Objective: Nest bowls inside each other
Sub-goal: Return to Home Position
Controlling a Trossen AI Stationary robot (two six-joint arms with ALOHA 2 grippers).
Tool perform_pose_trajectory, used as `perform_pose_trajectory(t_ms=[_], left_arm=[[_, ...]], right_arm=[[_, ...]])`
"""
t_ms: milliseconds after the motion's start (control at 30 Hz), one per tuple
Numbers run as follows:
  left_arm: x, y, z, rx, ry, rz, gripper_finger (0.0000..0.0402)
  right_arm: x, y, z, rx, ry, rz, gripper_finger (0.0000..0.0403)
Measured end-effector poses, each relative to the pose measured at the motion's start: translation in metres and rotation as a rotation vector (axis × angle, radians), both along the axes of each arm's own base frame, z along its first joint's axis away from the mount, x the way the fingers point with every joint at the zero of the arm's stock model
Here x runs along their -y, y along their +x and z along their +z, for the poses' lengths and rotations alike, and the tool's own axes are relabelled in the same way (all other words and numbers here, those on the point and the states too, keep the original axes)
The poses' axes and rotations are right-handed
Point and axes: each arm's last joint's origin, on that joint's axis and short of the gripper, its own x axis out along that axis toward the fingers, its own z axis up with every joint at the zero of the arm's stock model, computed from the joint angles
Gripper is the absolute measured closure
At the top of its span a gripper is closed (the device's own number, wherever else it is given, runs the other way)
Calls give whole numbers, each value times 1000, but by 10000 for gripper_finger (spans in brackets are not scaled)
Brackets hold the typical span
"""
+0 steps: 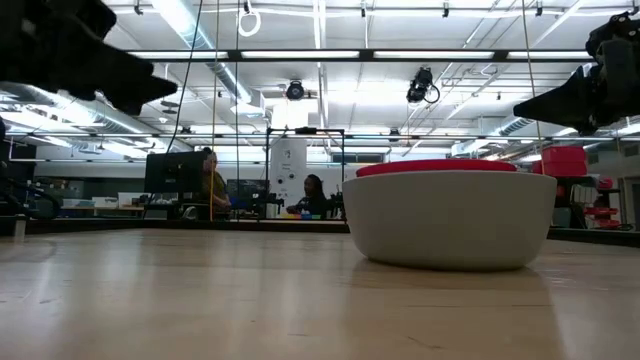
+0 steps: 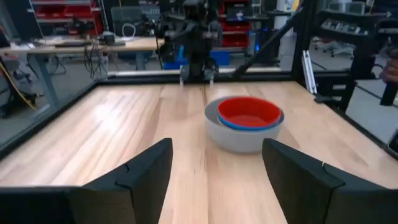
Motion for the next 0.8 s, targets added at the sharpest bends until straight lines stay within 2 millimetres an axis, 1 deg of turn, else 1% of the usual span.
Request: perform_pose_trajectory(t_ms=[100, 200, 300, 367, 467, 567, 667, 767, 800], left_arm=[[-2, -7, -4, -28, -17, -7, 145], [-4, -15, -4, -24, -20, -16, 146], [-6, -23, -4, -9, -26, -11, 146], [-8, -28, -6, -12, -32, -4, 146], [-10, -30, -7, -42, -42, 33, 146], [-10, -30, -8, -46, -41, 44, 146], [-10, -30, -8, -41, -44, 49, 146], [-11, -30, -8, -43, -47, 73, 146], [-11, -30, -8, -41, -51, 79, 146]], right_arm=[[-2, 1, 1, -18, 1, 90, 378], [-2, -2, 10, -70, 32, 177, 379], [2, -8, 18, -136, 82, 167, 378], [5, -11, 22, -146, 110, 145, 379], [6, -13, 25, -144, 117, 151, 379], [5, -16, 28, -128, 115, 214, 378], [1, -18, 33, -68, 95, 342, 379], [-6, -17, 36, -22, 26, 479, 378], [-8, -17, 37, -11, 10, 497, 378]])
